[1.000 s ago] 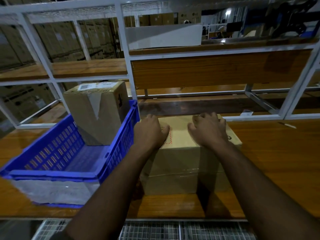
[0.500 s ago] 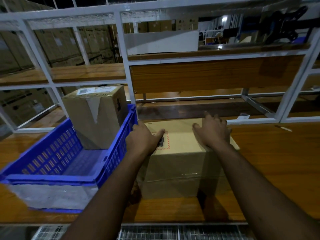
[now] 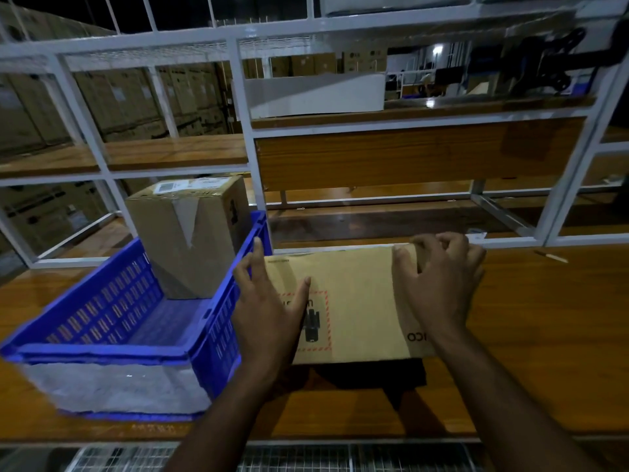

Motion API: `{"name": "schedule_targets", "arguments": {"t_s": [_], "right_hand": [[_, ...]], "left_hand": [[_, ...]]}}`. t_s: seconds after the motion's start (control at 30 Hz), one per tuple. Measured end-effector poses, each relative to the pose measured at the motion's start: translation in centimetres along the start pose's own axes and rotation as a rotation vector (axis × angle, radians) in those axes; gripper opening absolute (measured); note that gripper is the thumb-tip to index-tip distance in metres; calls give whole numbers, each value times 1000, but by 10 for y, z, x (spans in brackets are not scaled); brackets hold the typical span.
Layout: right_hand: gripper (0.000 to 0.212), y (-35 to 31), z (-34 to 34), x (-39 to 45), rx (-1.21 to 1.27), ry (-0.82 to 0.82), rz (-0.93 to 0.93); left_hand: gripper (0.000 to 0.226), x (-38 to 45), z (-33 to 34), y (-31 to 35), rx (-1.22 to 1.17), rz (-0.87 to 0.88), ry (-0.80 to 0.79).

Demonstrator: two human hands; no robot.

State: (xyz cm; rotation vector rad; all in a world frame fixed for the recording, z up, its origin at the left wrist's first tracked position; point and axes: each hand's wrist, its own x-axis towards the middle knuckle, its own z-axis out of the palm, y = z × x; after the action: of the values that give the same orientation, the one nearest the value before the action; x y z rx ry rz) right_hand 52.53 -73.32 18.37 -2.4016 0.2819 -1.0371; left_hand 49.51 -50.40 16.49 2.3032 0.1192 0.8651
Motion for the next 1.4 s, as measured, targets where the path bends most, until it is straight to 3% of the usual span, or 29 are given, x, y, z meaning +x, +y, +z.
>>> {"name": "schedule_targets", "arguments": {"t_s": [0.17,0.43,0.6,0.7,0.77,0.87,1.03,1.4], "right_hand": [[36,6,6,-21,-34,69,36],[23,19,-1,-47,91,113,-10],[18,42,22,-78,83,-8,-14],[25,52,34,-95,0,-70,-57],[16,49,34,-93,-74,-57,-61],[11,31,35,-74,-179,-98,-82],[21,6,52,-56,-176,-307,-134],[28,-9,71,-30,-319,-380,-235]], "left_hand": [[66,-15,7,-9,6,12,-5],[43,-15,-7,-17,40,-49,12],[27,-34,8,-34,117,-63,-73],[24,-43,16,-46,118,-85,-135],[23,-42,16,-47,125,-79,-147],[25,-32,19,-44,185,41,-179],[41,-14,33,-23,127,210,-442],[19,23,55,-15,318,306,-400]]}}
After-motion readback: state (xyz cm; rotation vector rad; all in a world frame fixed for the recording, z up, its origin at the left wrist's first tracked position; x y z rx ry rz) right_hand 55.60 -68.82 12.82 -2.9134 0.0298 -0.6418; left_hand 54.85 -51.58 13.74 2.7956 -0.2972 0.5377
